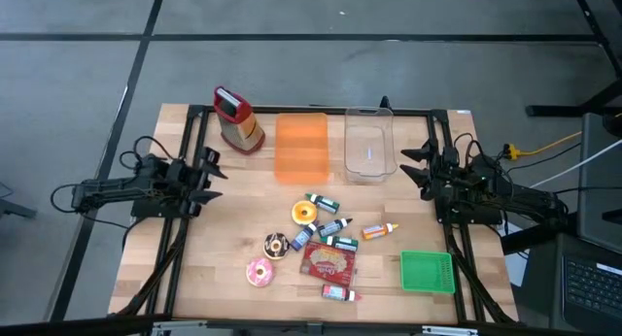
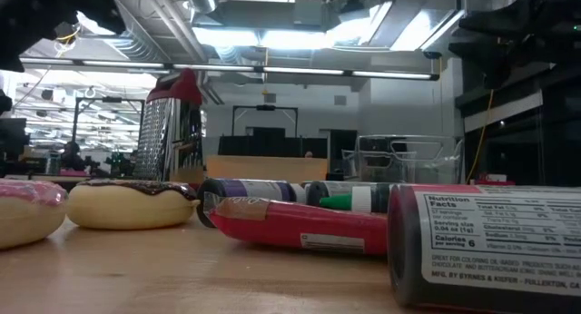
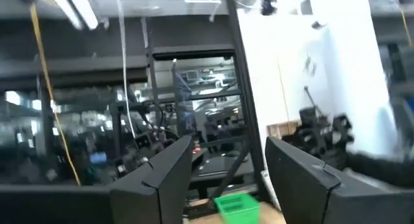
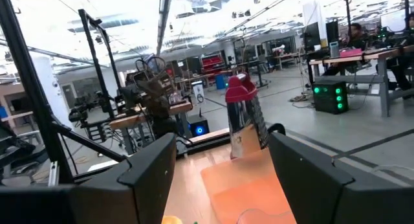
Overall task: Pick & Place Food Item
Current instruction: Put the black doughnut into the green bin
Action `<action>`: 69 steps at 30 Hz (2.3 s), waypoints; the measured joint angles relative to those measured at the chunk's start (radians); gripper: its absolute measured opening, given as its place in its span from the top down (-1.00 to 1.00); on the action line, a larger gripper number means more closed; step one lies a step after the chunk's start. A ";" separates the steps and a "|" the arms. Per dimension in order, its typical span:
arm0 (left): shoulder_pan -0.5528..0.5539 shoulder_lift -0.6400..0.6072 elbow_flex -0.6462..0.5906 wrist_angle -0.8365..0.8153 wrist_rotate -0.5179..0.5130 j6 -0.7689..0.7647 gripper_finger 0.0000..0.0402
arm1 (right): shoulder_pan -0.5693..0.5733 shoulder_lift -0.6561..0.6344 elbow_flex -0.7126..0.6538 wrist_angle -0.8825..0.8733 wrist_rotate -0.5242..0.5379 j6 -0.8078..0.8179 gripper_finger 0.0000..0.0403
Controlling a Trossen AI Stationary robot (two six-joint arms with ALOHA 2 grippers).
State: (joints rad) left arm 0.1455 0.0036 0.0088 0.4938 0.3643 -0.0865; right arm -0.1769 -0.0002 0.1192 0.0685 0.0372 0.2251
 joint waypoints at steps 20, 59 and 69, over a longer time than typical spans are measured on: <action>0.000 0.000 0.000 -0.003 0.077 -0.192 0.04 | 0.000 0.000 0.000 -0.002 0.001 -0.105 -0.25; -0.001 0.583 0.197 -0.206 -0.317 0.111 0.04 | 0.179 0.590 0.000 0.493 0.041 -0.035 -0.25; -0.042 0.764 0.221 -0.036 -0.321 0.170 0.04 | 0.191 0.687 0.000 0.557 0.035 0.032 -0.25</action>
State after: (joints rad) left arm 0.1035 0.7678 0.2299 0.4575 0.0429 0.0838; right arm 0.0139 0.6867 0.1192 0.6250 0.0718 0.2575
